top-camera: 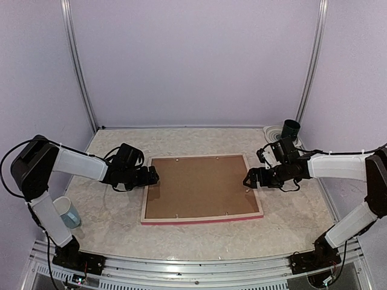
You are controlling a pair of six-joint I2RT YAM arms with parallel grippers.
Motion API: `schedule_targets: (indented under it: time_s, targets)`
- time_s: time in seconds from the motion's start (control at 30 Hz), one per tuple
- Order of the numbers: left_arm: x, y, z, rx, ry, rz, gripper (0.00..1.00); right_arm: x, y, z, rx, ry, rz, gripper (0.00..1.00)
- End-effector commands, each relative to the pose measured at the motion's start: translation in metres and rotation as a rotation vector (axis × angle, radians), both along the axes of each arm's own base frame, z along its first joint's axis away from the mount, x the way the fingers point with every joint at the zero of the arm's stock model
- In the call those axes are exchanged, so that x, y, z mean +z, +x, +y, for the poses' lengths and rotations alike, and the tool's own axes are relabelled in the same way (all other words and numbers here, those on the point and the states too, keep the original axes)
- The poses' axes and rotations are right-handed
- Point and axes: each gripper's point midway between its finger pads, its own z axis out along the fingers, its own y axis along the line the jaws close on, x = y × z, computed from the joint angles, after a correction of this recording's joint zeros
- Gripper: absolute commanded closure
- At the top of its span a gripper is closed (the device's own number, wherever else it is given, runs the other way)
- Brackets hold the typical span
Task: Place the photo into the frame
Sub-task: Hold the photo frame at the center of the board.
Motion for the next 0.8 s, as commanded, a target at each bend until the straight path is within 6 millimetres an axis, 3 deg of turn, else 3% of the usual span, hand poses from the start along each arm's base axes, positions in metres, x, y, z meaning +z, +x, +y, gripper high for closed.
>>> schedule_targets:
  time_s: [0.0,0.3,0.77]
  targets:
    - [0.003,-0.001,-0.003,-0.042,0.063,-0.023,0.05,-0.015,0.003,-0.005,-0.001,-0.041,0.016,0.01]
    - [-0.007,-0.003,0.008,-0.023,0.135,0.002,0.14,-0.038,-0.003,-0.010,-0.005,-0.064,0.043,0.05]
    - [-0.001,0.009,0.006,-0.021,0.138,-0.020,0.23,-0.049,0.024,-0.010,-0.052,-0.084,0.018,0.25]
